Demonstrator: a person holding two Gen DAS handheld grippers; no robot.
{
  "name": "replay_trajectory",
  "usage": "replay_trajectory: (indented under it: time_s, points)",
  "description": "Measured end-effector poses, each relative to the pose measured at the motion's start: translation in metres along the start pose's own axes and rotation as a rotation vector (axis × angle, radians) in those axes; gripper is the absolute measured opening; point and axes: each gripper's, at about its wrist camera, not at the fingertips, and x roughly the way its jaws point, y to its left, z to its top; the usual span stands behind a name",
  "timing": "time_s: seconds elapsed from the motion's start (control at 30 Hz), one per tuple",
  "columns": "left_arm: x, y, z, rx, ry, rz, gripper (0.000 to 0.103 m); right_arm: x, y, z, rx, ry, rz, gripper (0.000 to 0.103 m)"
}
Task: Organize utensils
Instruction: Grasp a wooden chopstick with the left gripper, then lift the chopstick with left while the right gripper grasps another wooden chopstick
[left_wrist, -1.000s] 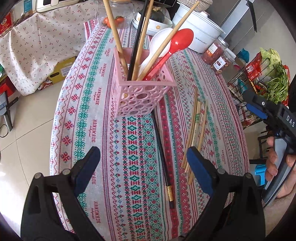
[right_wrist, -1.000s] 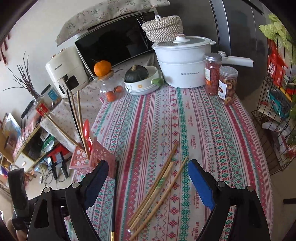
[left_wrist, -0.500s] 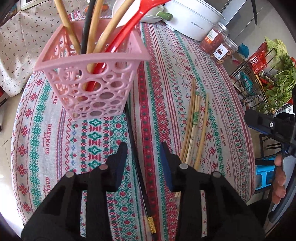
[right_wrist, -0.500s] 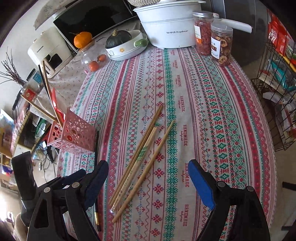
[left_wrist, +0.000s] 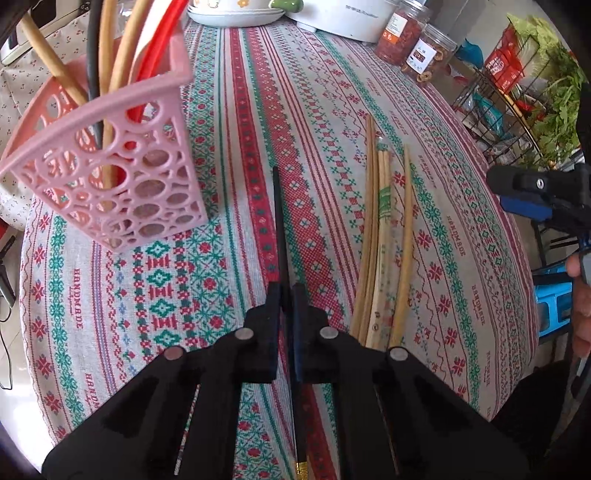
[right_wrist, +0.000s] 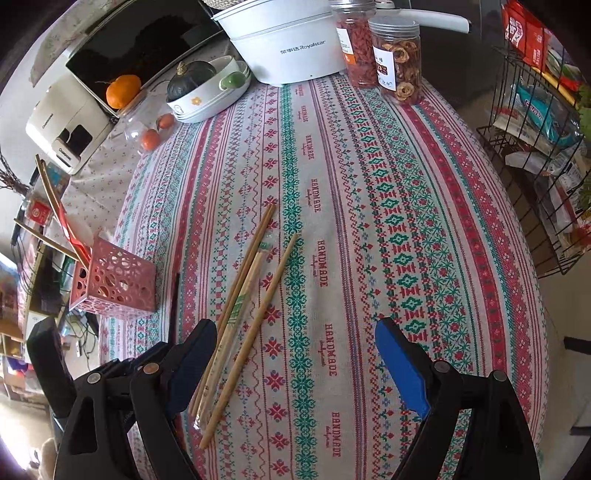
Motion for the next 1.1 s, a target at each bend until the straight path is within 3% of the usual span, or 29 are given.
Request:
replay_trajectory:
  time_s: [0.07,0.2,0.3,0.47,0.5,0.57,0.8,0.87,1.03,1.1]
  points:
    - [-0.001,-0.008,-0.004,0.047,0.033,-0.006,0.007,0.0,-0.002,0.001,0.009,0.001,0.0,0.089]
    - [-0.004,-0.019,-0.002,0.092,-0.006,0.036,0.01,0.002,-0.004,0.002,0.018,0.01,-0.001,0.089]
    - [0.0,-0.022,0.006,0.091,-0.031,0.056,0.02,0.004,-0.004,0.001,0.019,0.018,-0.001,0.089]
    - [0.014,-0.021,0.021,0.082,-0.033,0.098,0.02,0.012,-0.004,-0.001,0.015,0.032,-0.014,0.089]
    - [0.015,-0.023,0.022,0.092,-0.036,0.108,0.019,0.014,-0.004,0.0,0.016,0.035,-0.018,0.089]
    - [0.018,-0.027,0.025,0.102,-0.034,0.118,0.007,0.02,-0.005,0.0,0.021,0.04,-0.025,0.089]
    - [-0.013,-0.028,0.008,0.113,-0.097,0.078,0.006,0.037,0.001,0.007,0.017,0.032,-0.041,0.088]
    - [-0.027,-0.027,0.001,0.12,-0.129,0.061,0.006,0.042,0.006,0.01,0.002,0.027,-0.055,0.083]
    - [-0.054,-0.021,-0.011,0.128,-0.184,0.038,0.006,0.065,0.021,0.014,-0.039,0.047,-0.095,0.06]
    - [-0.061,-0.013,-0.012,0.121,-0.192,0.026,0.006,0.068,0.032,0.014,-0.091,0.015,-0.142,0.053]
